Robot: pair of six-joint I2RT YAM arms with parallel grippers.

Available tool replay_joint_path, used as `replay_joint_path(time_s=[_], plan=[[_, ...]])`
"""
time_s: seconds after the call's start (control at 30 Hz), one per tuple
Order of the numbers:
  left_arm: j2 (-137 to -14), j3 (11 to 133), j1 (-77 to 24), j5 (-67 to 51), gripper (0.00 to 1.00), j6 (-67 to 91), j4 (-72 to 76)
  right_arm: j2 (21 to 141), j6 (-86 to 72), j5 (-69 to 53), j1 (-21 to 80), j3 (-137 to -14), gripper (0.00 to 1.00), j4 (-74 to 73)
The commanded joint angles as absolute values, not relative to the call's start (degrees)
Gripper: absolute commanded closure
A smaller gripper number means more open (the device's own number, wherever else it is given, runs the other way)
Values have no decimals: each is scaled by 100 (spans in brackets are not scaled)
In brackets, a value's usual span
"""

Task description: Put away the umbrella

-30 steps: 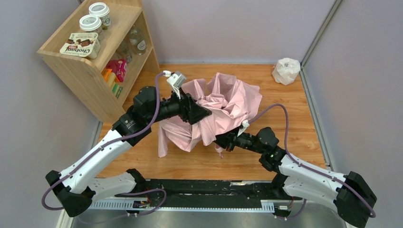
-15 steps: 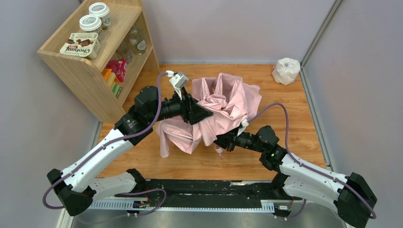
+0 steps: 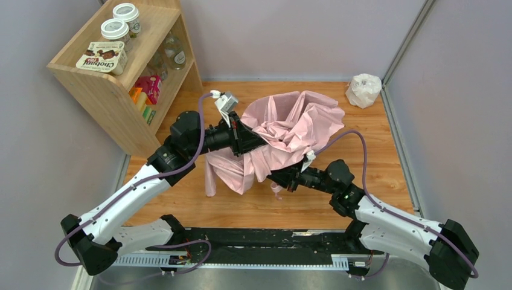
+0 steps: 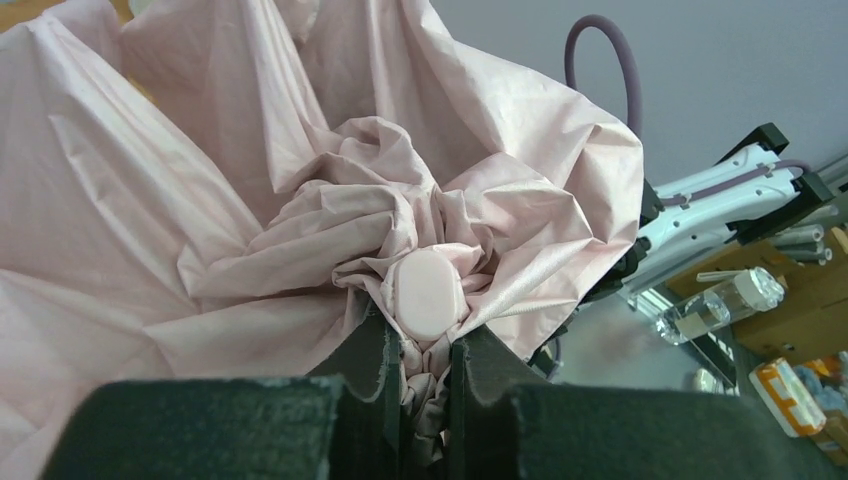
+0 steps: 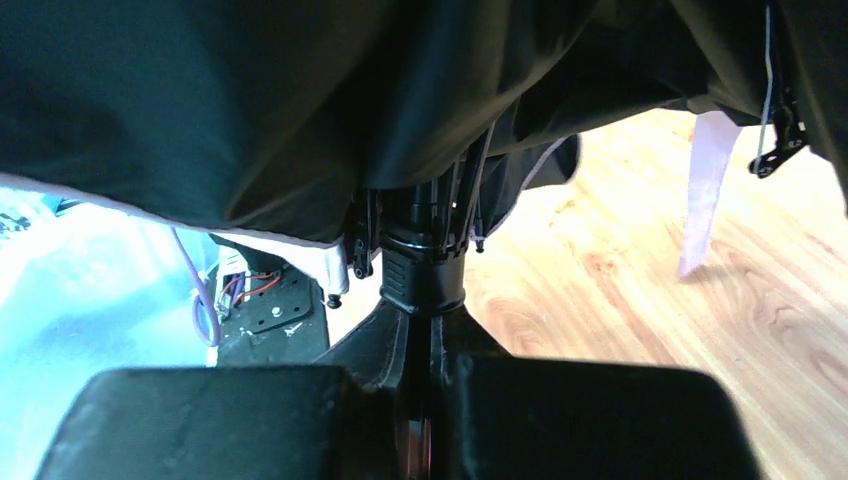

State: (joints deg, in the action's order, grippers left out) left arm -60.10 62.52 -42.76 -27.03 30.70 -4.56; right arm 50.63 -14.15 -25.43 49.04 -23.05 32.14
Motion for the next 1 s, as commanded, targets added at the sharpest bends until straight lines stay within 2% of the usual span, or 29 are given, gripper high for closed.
replay_joint_path(time_s=[0.0,0.07,0.1,0.17,0.23,0.47,0.6,0.67,0.87,0.97], plan=[[-5732,5873,-4272,-2620,100,2550,421,4887,-1520,-2718,5159,-2505,80,3009],[-5485,5740,-4280,-2409,100,2278,431,4808,-1573,-2375,5177,-2470,51,2350],[-5345,5731,-4280,-2252,100,2189,257,4686,-1608,-2199,5185,-2391,42,2068],[-5082,5730,-4271,-1945,100,1734,28,4300,-1731,-1769,5177,-2146,28,1567],[-4801,5704,-4280,-1548,100,1452,-306,3712,-1889,-1495,5177,-1952,21,970],[-3526,5178,-4280,-1317,100,835,-369,1585,-2241,-442,5177,-1950,18,-1588],[-3121,4940,-4280,-1608,100,712,-597,958,-2382,-10,5177,-2520,20,-1521],[-3050,4869,-4280,-1722,100,694,-694,1202,-2103,-104,5177,-3117,26,-1486],[-3006,4799,-4280,-2091,100,633,-896,2967,-556,-245,5185,-5305,33,-2458],[-2997,4843,-4280,-2162,100,607,-1063,3689,-63,-448,5177,-5879,35,-2873]])
